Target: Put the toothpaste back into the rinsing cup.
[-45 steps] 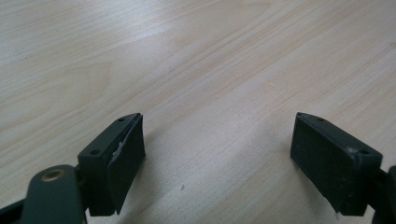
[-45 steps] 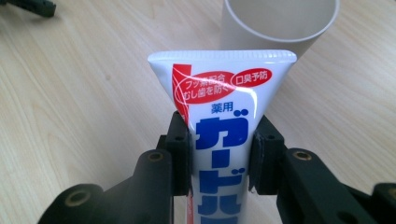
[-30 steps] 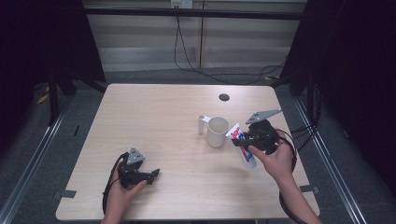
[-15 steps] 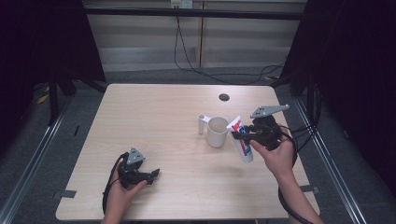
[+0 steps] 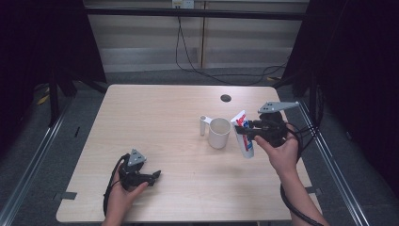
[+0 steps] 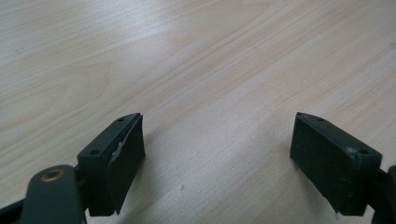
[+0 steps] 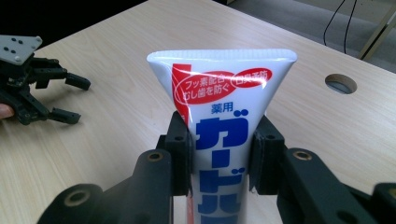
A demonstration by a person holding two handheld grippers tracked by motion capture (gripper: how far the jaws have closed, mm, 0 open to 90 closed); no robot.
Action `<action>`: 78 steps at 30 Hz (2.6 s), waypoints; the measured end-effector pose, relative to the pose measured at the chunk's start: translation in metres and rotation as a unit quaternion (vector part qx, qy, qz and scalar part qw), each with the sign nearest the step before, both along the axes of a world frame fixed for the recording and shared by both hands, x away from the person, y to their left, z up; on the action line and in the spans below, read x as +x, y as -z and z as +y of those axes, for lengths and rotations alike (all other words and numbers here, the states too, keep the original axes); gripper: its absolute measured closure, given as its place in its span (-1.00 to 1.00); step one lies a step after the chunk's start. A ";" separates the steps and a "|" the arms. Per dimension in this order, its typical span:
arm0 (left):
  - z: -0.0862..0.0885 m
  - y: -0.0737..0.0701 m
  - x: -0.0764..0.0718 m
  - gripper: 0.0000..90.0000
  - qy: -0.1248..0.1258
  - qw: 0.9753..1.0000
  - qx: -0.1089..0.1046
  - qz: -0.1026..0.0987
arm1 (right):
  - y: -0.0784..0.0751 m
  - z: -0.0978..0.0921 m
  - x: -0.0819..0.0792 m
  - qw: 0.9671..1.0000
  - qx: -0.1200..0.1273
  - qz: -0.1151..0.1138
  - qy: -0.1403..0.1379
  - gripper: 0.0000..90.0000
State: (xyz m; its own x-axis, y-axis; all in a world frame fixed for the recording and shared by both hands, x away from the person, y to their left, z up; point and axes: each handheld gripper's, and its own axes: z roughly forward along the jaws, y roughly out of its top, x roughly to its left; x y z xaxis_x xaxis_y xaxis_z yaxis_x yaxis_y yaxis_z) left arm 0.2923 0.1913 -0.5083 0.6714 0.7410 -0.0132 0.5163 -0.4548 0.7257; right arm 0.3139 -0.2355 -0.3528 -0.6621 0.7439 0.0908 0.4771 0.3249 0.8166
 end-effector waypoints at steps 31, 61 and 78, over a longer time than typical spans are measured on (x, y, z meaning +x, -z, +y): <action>0.000 0.000 0.000 -0.61 0.000 1.000 0.002 0.000 | -0.022 0.013 0.019 0.998 0.047 -0.031 0.025 0.46; 0.000 0.000 0.000 -0.61 -0.001 1.000 0.001 0.000 | -0.033 0.029 0.044 0.996 0.073 -0.043 0.037 0.46; 0.000 0.000 0.000 -0.60 0.000 1.000 0.003 -0.001 | -0.025 0.036 0.059 0.994 0.082 -0.041 0.053 0.45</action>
State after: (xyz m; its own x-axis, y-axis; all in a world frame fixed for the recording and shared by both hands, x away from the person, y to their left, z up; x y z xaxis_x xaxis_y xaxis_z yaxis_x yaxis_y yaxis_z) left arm 0.2921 0.1913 -0.5081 0.6708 0.7416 -0.0069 0.5153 -0.4594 0.7235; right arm 0.3733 -0.1997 -0.3281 -0.5915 0.7891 0.1655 0.4307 0.1357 0.8922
